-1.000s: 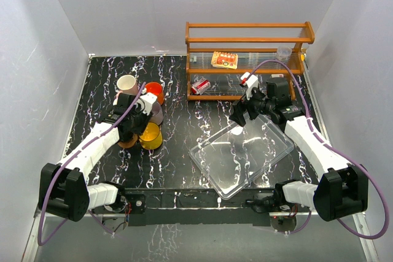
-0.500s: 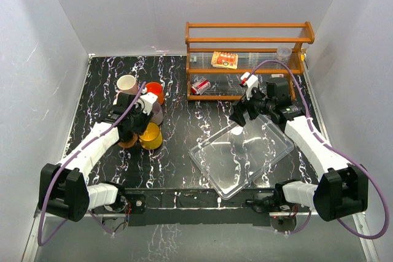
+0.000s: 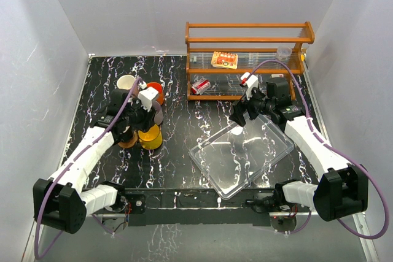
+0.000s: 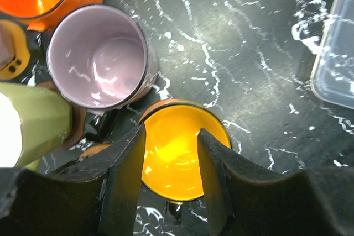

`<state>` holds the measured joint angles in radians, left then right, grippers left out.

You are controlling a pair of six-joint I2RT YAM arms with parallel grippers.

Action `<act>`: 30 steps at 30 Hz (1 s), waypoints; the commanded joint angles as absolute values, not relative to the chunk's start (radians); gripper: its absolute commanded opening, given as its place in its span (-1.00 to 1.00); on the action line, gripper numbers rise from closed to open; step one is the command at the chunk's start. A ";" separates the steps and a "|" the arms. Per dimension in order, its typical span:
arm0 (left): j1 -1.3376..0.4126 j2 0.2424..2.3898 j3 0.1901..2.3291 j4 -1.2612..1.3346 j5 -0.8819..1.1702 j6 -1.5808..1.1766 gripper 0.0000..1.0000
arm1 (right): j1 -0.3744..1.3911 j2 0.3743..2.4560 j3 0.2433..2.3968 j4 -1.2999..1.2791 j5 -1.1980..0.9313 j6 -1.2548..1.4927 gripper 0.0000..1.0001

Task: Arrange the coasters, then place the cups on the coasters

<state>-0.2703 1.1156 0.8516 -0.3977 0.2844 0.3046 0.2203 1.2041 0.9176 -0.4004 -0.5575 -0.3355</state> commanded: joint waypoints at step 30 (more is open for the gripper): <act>-0.552 1.428 1.004 -0.585 0.193 0.593 -0.23 | 0.156 1.189 0.921 -0.392 -0.592 -0.350 0.83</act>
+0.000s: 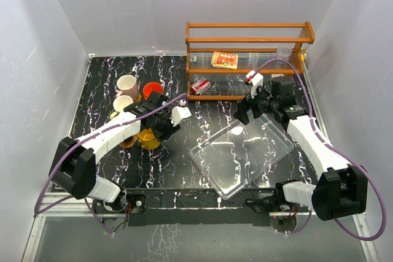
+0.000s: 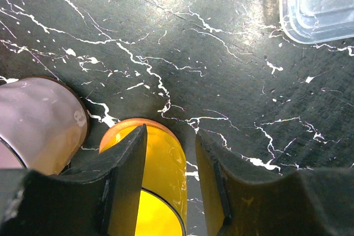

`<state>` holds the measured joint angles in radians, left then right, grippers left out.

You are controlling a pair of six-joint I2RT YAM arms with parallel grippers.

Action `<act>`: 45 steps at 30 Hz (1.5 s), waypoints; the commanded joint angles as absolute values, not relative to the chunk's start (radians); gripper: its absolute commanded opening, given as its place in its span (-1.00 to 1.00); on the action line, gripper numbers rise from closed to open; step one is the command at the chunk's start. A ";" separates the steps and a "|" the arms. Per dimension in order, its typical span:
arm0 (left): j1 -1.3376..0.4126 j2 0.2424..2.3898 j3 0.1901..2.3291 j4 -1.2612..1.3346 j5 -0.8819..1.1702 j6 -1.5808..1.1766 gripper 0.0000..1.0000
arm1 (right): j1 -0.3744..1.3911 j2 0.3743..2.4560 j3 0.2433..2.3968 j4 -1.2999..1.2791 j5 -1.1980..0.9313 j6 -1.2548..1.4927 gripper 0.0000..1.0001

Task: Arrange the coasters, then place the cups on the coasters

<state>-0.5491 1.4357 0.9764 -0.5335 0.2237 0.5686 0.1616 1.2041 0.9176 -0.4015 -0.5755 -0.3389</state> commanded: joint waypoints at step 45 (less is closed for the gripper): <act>-0.088 1.127 1.168 -0.166 -0.073 0.050 0.97 | 0.154 1.340 1.388 -0.563 0.092 -0.184 0.97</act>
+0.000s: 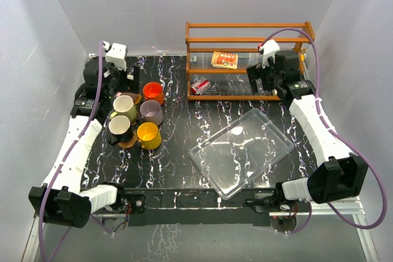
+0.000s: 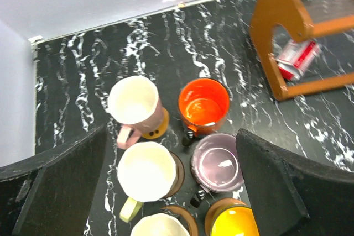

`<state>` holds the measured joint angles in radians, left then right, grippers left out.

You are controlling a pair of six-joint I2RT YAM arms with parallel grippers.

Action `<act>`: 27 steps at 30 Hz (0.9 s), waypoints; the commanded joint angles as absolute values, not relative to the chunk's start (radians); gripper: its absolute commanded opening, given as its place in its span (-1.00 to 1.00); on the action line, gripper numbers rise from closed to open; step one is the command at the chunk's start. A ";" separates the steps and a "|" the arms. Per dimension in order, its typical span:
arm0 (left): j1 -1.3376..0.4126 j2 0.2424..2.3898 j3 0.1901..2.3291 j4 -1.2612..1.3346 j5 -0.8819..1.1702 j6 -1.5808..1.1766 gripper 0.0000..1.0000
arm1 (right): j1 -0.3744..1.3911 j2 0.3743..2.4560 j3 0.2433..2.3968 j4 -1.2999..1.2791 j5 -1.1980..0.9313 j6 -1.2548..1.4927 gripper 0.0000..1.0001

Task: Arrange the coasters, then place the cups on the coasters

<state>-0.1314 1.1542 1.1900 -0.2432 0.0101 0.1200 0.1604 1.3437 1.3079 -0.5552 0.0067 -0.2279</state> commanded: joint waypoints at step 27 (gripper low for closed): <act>0.005 1.039 1.162 -0.214 0.141 0.110 0.97 | 0.155 1.087 1.276 -0.407 -0.011 -0.230 0.97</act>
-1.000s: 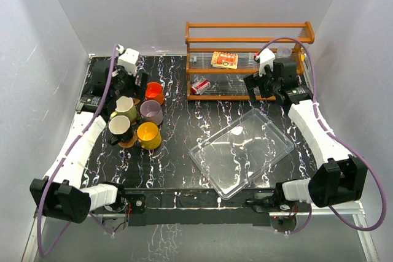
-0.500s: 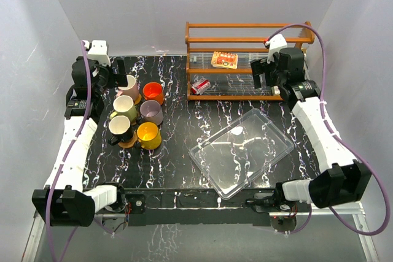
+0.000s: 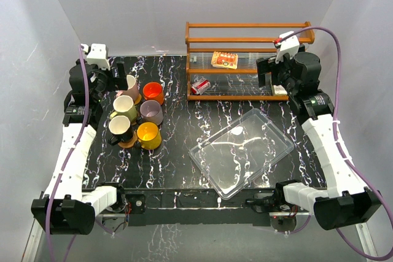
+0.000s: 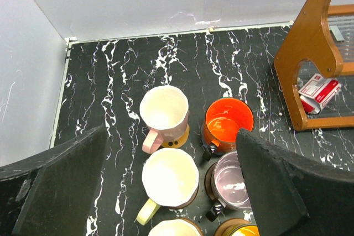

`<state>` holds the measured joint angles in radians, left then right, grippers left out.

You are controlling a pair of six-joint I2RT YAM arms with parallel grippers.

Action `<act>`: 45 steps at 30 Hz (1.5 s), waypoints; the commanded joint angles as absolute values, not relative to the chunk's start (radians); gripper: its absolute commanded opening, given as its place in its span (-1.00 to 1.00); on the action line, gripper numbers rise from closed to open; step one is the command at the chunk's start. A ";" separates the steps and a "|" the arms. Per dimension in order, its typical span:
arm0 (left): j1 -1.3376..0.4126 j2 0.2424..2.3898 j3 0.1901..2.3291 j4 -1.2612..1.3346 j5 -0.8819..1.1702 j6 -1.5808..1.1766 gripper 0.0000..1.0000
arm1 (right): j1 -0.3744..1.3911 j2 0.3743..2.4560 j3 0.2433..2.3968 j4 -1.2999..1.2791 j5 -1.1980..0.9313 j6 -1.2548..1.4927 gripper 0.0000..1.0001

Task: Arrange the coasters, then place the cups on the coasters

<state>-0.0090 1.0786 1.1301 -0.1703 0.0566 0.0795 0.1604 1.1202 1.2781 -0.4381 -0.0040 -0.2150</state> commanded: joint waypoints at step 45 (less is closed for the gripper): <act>0.045 1.035 1.227 -0.311 0.164 0.115 0.97 | 0.132 1.032 1.243 -0.463 -0.071 -0.253 0.97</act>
<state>0.0376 1.0424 1.2091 -0.3183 0.1436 0.1078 0.1360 1.0515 1.2461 -0.5053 -0.0597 -0.2382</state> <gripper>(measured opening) 0.985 0.983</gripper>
